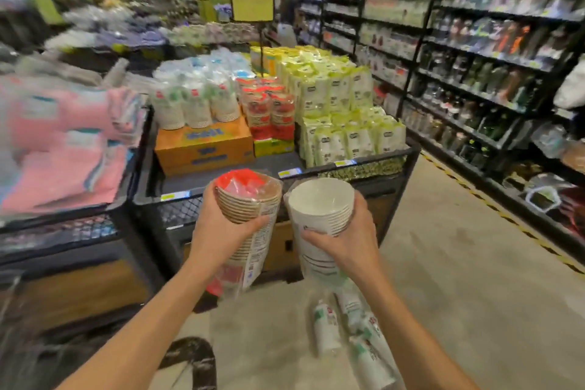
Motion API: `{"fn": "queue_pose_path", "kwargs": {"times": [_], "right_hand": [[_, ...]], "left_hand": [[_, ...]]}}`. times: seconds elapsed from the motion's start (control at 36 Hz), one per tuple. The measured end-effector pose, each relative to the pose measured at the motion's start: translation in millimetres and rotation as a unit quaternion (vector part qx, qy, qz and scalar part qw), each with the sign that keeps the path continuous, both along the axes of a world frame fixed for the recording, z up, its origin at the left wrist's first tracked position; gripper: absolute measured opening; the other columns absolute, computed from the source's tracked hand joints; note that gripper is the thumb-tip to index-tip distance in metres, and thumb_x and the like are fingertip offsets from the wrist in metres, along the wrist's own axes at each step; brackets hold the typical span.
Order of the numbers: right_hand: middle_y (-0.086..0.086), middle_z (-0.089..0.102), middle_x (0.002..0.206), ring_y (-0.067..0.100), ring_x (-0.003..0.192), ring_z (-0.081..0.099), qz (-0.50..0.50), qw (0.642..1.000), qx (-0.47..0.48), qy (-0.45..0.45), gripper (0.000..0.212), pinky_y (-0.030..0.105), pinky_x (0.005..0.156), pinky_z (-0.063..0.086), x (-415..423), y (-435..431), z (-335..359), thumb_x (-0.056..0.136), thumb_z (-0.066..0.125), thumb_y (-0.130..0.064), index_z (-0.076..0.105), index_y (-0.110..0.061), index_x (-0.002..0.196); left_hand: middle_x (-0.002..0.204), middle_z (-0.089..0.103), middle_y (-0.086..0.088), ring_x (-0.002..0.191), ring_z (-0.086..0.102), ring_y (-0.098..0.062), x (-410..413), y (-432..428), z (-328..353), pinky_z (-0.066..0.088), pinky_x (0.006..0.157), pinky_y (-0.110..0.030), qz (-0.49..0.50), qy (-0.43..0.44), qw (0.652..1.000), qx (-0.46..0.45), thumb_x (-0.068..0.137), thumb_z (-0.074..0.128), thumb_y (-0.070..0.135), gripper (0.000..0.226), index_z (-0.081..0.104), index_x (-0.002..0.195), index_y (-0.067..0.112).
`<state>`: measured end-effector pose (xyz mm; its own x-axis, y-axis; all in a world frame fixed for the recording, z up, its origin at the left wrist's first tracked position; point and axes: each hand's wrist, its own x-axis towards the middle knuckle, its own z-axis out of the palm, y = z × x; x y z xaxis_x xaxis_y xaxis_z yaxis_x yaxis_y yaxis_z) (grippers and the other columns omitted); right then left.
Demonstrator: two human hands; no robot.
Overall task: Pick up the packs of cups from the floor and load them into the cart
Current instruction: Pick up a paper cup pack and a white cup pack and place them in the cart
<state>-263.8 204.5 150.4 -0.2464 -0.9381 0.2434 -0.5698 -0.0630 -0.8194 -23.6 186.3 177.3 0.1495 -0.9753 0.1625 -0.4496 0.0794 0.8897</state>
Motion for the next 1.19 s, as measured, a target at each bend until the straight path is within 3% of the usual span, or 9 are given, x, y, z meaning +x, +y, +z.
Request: {"fn": "queue_pose_path", "kwargs": {"times": [0.17,0.28,0.5,0.61,0.72,0.86,1.0,1.14,1.19], "right_hand": [[-0.007,0.050,0.144,0.020,0.136,0.046,0.128,0.992,-0.010,-0.005,0.119,0.050,0.110,0.045,111.4,-16.2,15.1,0.048,0.086,-0.067,0.032,-0.037,0.149],[-0.008,0.051,0.141,0.021,0.134,0.048,0.200,0.980,-0.011,-0.010,0.116,0.054,0.108,0.046,201.0,-23.9,21.7,0.047,0.087,-0.070,0.034,-0.039,0.145],[-0.007,0.050,0.146,0.021,0.136,0.048,0.335,0.942,-0.007,-0.004,0.118,0.052,0.110,0.045,406.8,-33.5,23.8,0.052,0.091,-0.065,0.031,-0.036,0.149],[-0.009,0.057,0.135,0.017,0.127,0.056,0.384,0.923,-0.009,-0.025,0.105,0.050,0.106,0.049,501.3,-26.3,23.3,0.047,0.094,-0.059,0.040,-0.039,0.135],[-0.013,0.057,0.133,0.013,0.124,0.057,0.432,0.902,-0.003,-0.030,0.104,0.047,0.106,0.050,579.4,-19.8,18.9,0.048,0.097,-0.055,0.044,-0.035,0.136],[-0.012,0.056,0.135,0.011,0.125,0.056,0.479,0.878,0.003,-0.028,0.110,0.045,0.107,0.049,655.3,-24.6,12.7,0.049,0.097,-0.054,0.044,-0.030,0.142],[-0.027,0.051,0.119,0.006,0.117,0.052,0.521,0.853,-0.002,-0.020,0.097,0.034,0.104,0.046,720.8,-43.2,5.2,0.055,0.100,-0.039,0.044,-0.033,0.134],[-0.012,0.054,0.132,0.011,0.124,0.054,0.571,0.821,0.007,-0.022,0.103,0.040,0.106,0.048,790.5,-76.4,-6.1,0.051,0.098,-0.046,0.045,-0.033,0.139],[-0.012,0.055,0.130,0.012,0.121,0.055,0.590,0.807,0.014,-0.023,0.100,0.040,0.104,0.049,816.0,-91.6,-10.2,0.050,0.098,-0.047,0.045,-0.035,0.135]], "left_hand": [[0.143,0.050,0.005,0.130,0.051,-0.019,116.8,40.8,4.8,0.046,0.107,-0.049,0.114,-0.001,0.994,0.001,0.046,0.088,0.069,0.124,0.025,0.147,0.038],[0.137,0.053,0.006,0.126,0.053,-0.018,197.7,68.0,5.4,0.047,0.105,-0.045,0.192,0.008,0.981,-0.011,0.048,0.091,0.062,0.114,0.031,0.142,0.035],[0.135,0.056,0.004,0.121,0.058,-0.018,376.3,124.8,-5.3,0.050,0.101,-0.046,0.328,0.043,0.943,-0.023,0.042,0.088,0.069,0.119,0.030,0.140,0.037],[0.128,0.054,0.011,0.117,0.055,-0.013,451.2,151.5,-11.5,0.048,0.097,-0.033,0.374,0.054,0.925,-0.033,0.049,0.095,0.054,0.114,0.031,0.141,0.031],[0.126,0.052,0.011,0.118,0.055,-0.014,508.7,170.1,-15.2,0.046,0.096,-0.030,0.413,0.062,0.908,-0.039,0.051,0.096,0.047,0.113,0.032,0.143,0.029],[0.134,0.053,0.010,0.120,0.056,-0.014,564.1,183.8,-25.5,0.051,0.100,-0.041,0.453,0.082,0.887,-0.014,0.041,0.089,0.072,0.123,0.026,0.141,0.039],[0.128,0.056,0.011,0.115,0.058,-0.013,608.0,179.1,-38.6,0.050,0.097,-0.037,0.504,0.104,0.858,0.002,0.045,0.090,0.066,0.118,0.028,0.141,0.037],[0.125,0.060,0.011,0.112,0.061,-0.012,650.7,161.0,-53.5,0.052,0.099,-0.043,0.560,0.120,0.820,0.009,0.041,0.091,0.069,0.119,0.031,0.139,0.036],[0.124,0.059,0.009,0.111,0.061,-0.014,663.6,150.8,-55.7,0.051,0.097,-0.040,0.589,0.124,0.799,0.013,0.045,0.093,0.063,0.117,0.031,0.139,0.032]]}}
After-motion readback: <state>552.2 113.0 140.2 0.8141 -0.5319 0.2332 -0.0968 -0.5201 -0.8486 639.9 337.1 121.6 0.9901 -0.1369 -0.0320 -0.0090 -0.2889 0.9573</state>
